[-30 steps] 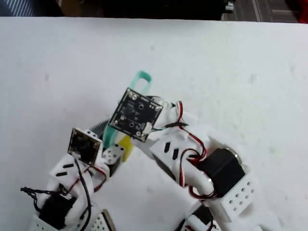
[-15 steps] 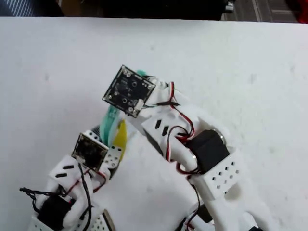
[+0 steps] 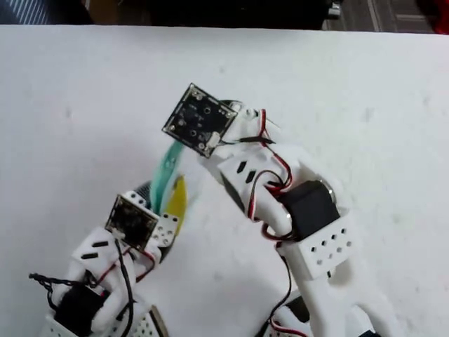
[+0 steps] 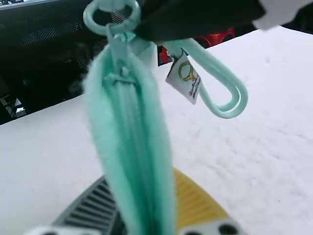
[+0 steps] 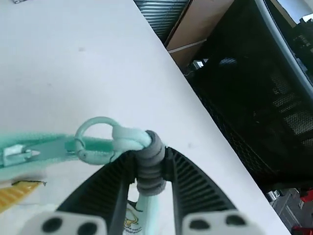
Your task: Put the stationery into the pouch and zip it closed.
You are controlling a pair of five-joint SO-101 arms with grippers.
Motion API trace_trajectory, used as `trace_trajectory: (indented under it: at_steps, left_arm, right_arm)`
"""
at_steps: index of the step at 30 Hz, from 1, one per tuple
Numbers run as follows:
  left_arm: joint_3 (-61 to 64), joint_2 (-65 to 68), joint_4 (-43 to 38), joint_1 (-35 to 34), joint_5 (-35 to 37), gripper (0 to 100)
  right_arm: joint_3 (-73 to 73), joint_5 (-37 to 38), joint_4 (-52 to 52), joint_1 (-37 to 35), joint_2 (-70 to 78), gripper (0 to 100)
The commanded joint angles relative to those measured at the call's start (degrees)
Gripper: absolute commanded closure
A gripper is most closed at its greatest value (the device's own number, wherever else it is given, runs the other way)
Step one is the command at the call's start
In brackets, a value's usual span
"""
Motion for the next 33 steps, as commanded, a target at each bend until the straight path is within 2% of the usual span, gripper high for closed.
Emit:
trace_trajectory:
  at_steps: [1,11,19,25,29,33]
  left_arm:
    - [-2.99,0.13,1.14,2.68,-0.44,98]
    - [-3.16,0.13,1.93,3.12,-2.02,98]
    - [-8.35,0.04,2.20,2.68,-2.11,96]
    - [-14.07,0.04,9.14,2.68,-2.02,80]
    - [-18.90,0.04,12.22,3.12,-2.02,80]
    - [-20.57,0.04,12.48,2.68,-2.02,80]
  right_arm:
    - [1.23,0.44,-4.88,5.32,0.66,98.2]
    - [8.79,0.00,-17.54,9.10,0.75,98.2]
    - [8.26,0.00,-5.58,0.92,-5.85,98.2]
    - [8.26,0.00,-0.84,-3.82,-9.71,98.2]
    - [8.26,-0.09,1.27,-4.70,-9.71,98.2]
    - [8.26,-3.60,2.07,-4.88,-9.89,98.2]
